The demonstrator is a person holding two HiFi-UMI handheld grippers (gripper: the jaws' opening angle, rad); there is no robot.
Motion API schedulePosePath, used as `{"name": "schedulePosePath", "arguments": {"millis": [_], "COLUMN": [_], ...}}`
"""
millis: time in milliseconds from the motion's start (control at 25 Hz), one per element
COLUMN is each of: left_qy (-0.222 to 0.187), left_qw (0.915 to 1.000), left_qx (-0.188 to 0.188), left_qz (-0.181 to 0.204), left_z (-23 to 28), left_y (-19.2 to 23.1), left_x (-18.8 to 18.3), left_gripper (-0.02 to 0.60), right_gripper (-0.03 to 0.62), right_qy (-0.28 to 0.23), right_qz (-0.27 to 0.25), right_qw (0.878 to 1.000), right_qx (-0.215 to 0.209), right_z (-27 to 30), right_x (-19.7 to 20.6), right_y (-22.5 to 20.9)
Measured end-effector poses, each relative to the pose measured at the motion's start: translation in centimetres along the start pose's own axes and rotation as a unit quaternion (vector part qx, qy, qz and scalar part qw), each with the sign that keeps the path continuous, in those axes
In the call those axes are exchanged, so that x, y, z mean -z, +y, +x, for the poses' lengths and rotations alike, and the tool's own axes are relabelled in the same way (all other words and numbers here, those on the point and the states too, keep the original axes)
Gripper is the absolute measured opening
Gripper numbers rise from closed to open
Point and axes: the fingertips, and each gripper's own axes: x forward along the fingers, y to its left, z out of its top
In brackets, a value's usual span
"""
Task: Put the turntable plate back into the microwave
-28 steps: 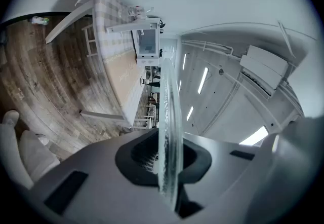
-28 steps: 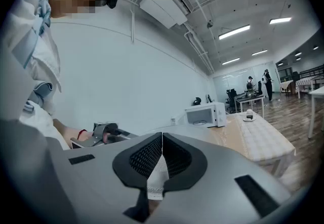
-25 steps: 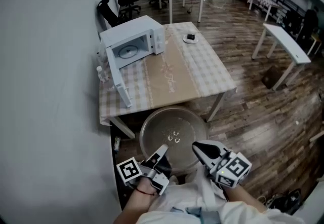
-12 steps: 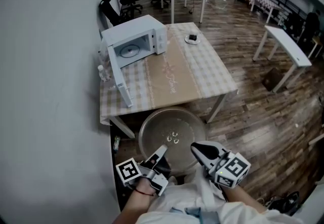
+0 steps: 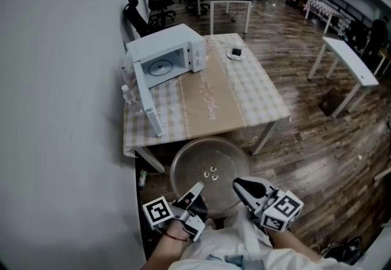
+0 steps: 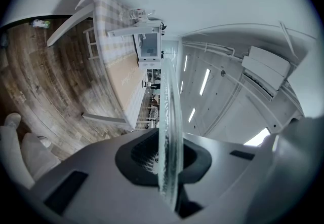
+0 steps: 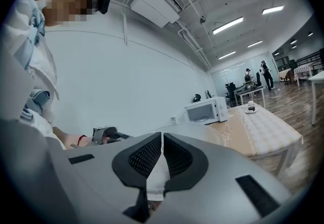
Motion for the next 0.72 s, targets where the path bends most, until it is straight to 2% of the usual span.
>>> {"name": "schedulePosePath", "arguments": {"millis": [720], "left_qy": [-0.006], "left_qw": [1.0], "left_qx": [-0.002], "left_qz": [0.002], "left_z": [0.6], "left_y": [0.5], "left_x": [-2.4], "left_gripper": [0.012], "right_gripper": [0.035], "right_qy": [0.01], "right_qz": [-0.005], "right_qw": [1.0], "right_qx": [-0.002], "right_z": [2.5], "right_x": [-0.1], "right_y": [-0.9]}}
